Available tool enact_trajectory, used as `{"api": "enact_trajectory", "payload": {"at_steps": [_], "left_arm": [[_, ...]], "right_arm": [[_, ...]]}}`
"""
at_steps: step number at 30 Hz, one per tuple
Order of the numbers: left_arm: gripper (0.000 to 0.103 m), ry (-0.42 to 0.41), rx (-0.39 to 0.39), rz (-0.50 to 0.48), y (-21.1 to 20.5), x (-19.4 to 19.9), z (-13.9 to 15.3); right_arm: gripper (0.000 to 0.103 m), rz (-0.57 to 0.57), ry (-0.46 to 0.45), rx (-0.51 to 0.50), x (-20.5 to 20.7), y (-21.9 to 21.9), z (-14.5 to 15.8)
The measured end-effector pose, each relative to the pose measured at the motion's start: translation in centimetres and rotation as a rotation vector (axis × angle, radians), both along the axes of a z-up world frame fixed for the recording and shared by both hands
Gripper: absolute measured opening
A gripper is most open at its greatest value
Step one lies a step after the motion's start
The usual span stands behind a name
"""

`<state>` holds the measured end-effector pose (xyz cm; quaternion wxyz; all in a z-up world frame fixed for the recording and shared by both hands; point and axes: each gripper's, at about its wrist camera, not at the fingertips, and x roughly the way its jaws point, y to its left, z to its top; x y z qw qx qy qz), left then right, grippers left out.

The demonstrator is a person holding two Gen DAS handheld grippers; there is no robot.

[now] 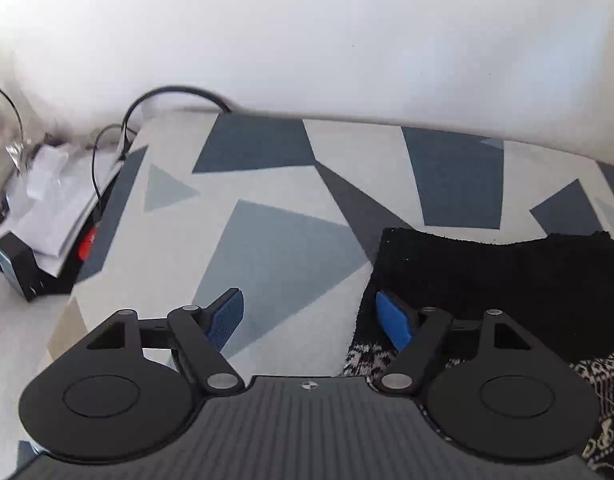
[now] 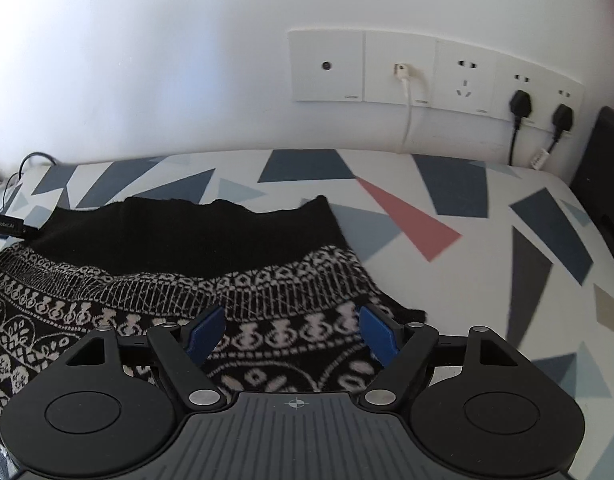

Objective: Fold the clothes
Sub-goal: 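Grasp the folded edge with both grippers and tuck it flat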

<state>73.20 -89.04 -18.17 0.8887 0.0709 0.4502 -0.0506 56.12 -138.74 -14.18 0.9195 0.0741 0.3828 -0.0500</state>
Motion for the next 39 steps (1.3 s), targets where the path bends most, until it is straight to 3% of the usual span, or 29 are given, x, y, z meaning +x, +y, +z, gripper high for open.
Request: {"api": "enact_trajectory", "payload": {"at_steps": [4, 6, 11, 18, 21, 22, 23, 24, 25, 26, 30, 36, 39], "left_arm": [[0.075, 0.004, 0.009, 0.005, 2.7, -1.4, 1.4], [0.075, 0.018, -0.048, 0.009, 4.8, -2.6, 2.8], [0.075, 0.067, -0.278, 0.068, 9.4, -8.4, 4.6], [0.075, 0.18, -0.294, 0.093, 9.7, -16.1, 2.3], [0.075, 0.172, -0.279, 0.091, 9.2, -17.0, 1.5], [0.07, 0.162, -0.278, 0.091, 9.1, -17.1, 1.4], [0.058, 0.153, -0.277, 0.092, 9.0, -17.3, 1.4], [0.046, 0.153, -0.289, 0.075, 8.9, -17.3, 1.4], [0.023, 0.155, -0.304, 0.055, 8.9, -17.3, 1.5], [0.013, 0.163, -0.316, 0.039, 8.7, -17.1, 1.6], [0.011, 0.191, -0.288, 0.018, 8.4, -17.0, 1.6], [0.012, 0.225, -0.309, 0.044, 9.7, -17.3, 1.3], [0.026, 0.231, -0.301, 0.069, 10.0, -17.1, 1.2]], "right_arm": [[0.072, -0.014, -0.004, 0.0, -1.4, -0.4, 0.6], [0.073, -0.026, -0.001, 0.002, -2.2, -0.7, 0.9], [0.073, -0.084, 0.039, 0.05, -4.5, -1.9, 0.9], [0.071, -0.202, 0.121, 0.19, -8.0, -3.4, -0.3], [0.064, -0.206, 0.148, 0.234, -8.5, -3.2, -0.9], [0.064, -0.203, 0.153, 0.22, -8.5, -3.0, -1.0], [0.059, -0.2, 0.157, 0.205, -8.5, -2.8, -1.2], [0.049, -0.197, 0.162, 0.191, -8.5, -2.6, -1.3], [0.042, -0.194, 0.167, 0.177, -8.5, -2.4, -1.4], [0.027, -0.189, 0.166, 0.172, -8.6, -2.4, -1.3], [0.012, -0.17, 0.165, 0.153, -9.2, -2.5, -1.2], [0.01, -0.169, 0.19, 0.156, -10.2, -2.3, -0.8], [0.01, -0.175, 0.198, 0.163, -10.7, -2.2, -0.8]]}}
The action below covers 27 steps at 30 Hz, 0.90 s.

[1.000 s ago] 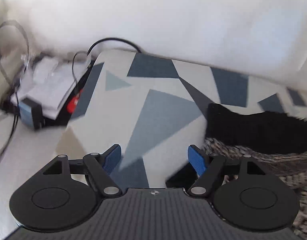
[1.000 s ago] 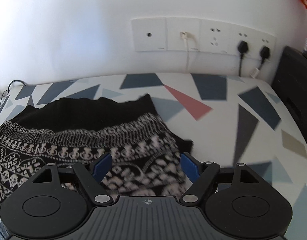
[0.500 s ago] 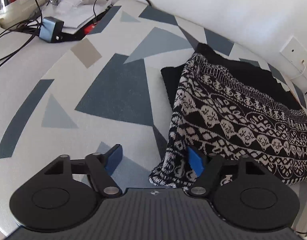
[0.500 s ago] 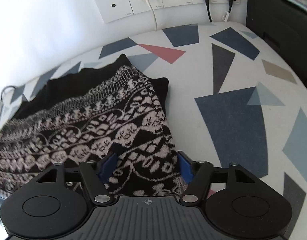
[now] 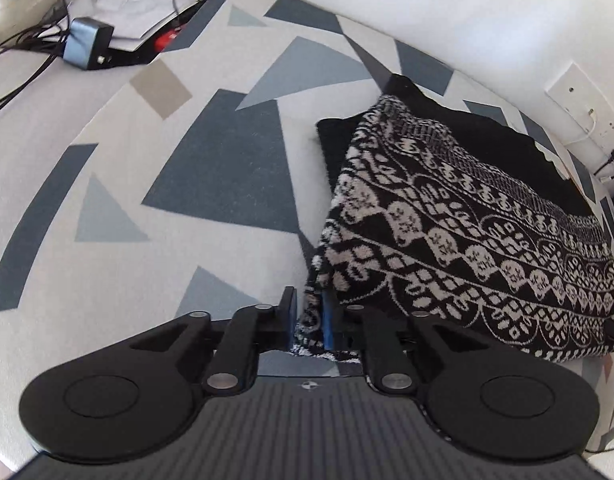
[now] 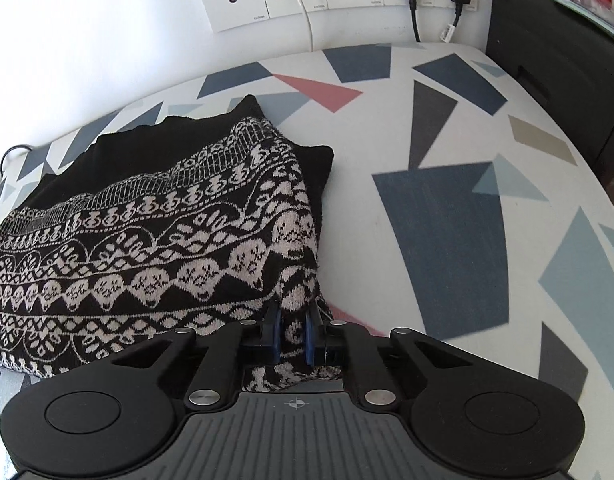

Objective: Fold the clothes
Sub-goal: 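Grasp the folded edge with both grippers and tuck it flat, then open both grippers and press them onto the folded sweater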

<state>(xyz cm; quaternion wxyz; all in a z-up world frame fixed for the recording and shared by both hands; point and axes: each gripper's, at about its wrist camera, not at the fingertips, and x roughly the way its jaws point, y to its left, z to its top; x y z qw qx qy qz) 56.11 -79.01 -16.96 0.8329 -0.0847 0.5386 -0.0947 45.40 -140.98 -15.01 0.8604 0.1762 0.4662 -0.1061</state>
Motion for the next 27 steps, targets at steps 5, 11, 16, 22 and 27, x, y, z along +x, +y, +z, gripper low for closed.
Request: {"api": "enact_trajectory", "payload": {"at_steps": [5, 11, 16, 22, 27], "left_arm": [[0.073, -0.049, 0.061, -0.012, -0.1, 0.8, 1.1], [0.096, -0.117, 0.017, -0.088, -2.0, 4.0, 2.2], [0.096, -0.174, 0.121, -0.152, -5.0, 6.5, 0.1], [0.099, -0.122, 0.055, -0.162, -6.1, 8.2, -1.8], [0.103, -0.136, 0.081, -0.161, -6.8, 8.6, -2.2]], "right_arm": [[0.052, -0.047, -0.034, -0.009, -0.1, 0.0, 0.5], [0.102, -0.042, -0.132, -0.041, 1.6, -0.3, 2.2], [0.102, 0.018, -0.098, 0.018, 5.9, -0.9, 1.0], [0.102, 0.018, -0.04, 0.04, 9.3, -1.1, -1.4], [0.102, 0.037, -0.023, -0.015, 10.4, -0.4, -2.3]]}}
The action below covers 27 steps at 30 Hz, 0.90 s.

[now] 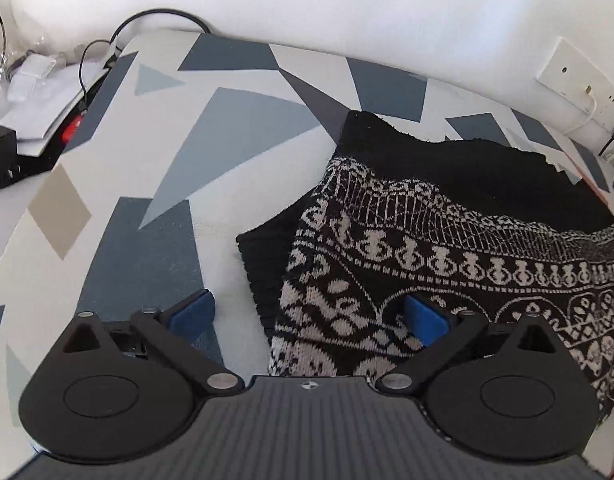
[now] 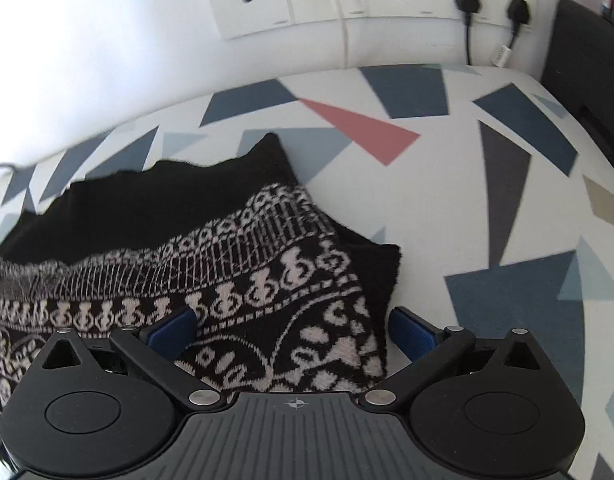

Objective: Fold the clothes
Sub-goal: 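Open both grippers and press them onto the folded sweater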

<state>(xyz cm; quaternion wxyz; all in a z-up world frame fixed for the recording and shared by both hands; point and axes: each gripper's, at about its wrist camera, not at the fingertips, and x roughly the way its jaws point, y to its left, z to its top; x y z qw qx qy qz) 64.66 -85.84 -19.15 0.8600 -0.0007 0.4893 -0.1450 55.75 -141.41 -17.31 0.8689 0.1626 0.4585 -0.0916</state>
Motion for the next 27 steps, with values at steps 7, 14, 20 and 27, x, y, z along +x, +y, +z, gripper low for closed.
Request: {"api": "enact_trajectory", "payload": {"at_steps": [7, 14, 20, 27], "left_arm": [[0.103, -0.001, 0.006, 0.007, 0.0, 0.2, 0.0], [0.103, 0.018, 0.025, 0.044, -0.4, 0.2, 0.1], [0.103, 0.0, 0.015, 0.051, -0.2, -0.2, 0.0], [0.103, -0.02, 0.01, 0.061, -0.2, -0.6, 0.0]], "right_arm": [[0.102, -0.001, 0.005, -0.019, 0.5, 0.2, -0.2], [0.102, -0.023, 0.011, -0.021, 0.7, 0.2, -0.2], [0.102, -0.031, -0.012, -0.043, 0.3, 0.5, -0.4], [0.102, -0.032, -0.013, -0.054, 0.3, 0.7, -0.5]]}}
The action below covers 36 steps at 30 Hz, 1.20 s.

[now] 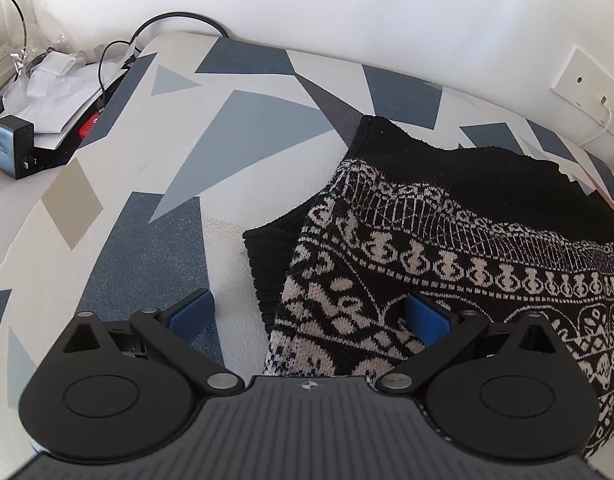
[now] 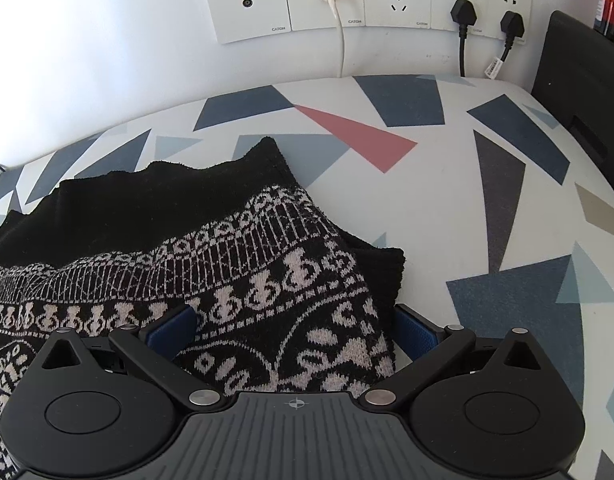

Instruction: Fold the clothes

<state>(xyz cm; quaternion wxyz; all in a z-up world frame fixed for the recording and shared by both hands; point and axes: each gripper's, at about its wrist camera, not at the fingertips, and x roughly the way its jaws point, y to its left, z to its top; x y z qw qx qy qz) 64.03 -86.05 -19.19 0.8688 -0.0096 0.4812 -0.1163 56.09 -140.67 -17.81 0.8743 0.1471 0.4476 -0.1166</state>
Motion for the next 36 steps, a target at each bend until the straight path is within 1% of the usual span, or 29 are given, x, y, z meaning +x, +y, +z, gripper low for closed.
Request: {"api": "enact_trajectory", "payload": {"at_steps": [4, 8, 13, 19, 23, 31, 36], "left_arm": [[0.103, 0.009, 0.001, -0.016, 0.1, 0.1, 0.1], [0.103, 0.013, -0.003, 0.005, 0.1, 0.0, 0.0], [0.103, -0.009, -0.005, 0.015, 0.1, -0.4, 0.0], [0.103, -0.04, -0.001, 0.05, 0.0, -1.1, -0.1], [0.103, -0.026, 0.005, 0.054, -0.1, -0.9, 0.0], [0.103, 0.045, 0.018, 0.049, -0.3, 0.2, 0.2], [0.103, 0.058, 0.027, 0.045, -0.5, 0.3, 0.2]], "right_arm": [[0.102, 0.001, -0.004, -0.004, -0.1, 0.1, -0.1], [0.102, 0.001, -0.005, -0.002, -0.1, 0.1, -0.1], [0.102, 0.001, -0.005, 0.0, -0.1, 0.0, -0.1], [0.102, 0.0, -0.01, -0.002, -0.2, 0.1, -0.2], [0.102, 0.002, -0.004, -0.001, -0.2, 0.0, -0.2], [0.102, 0.003, -0.009, -0.005, -0.3, 0.0, -0.2], [0.102, 0.003, -0.012, -0.007, -0.3, 0.0, -0.2]]}}
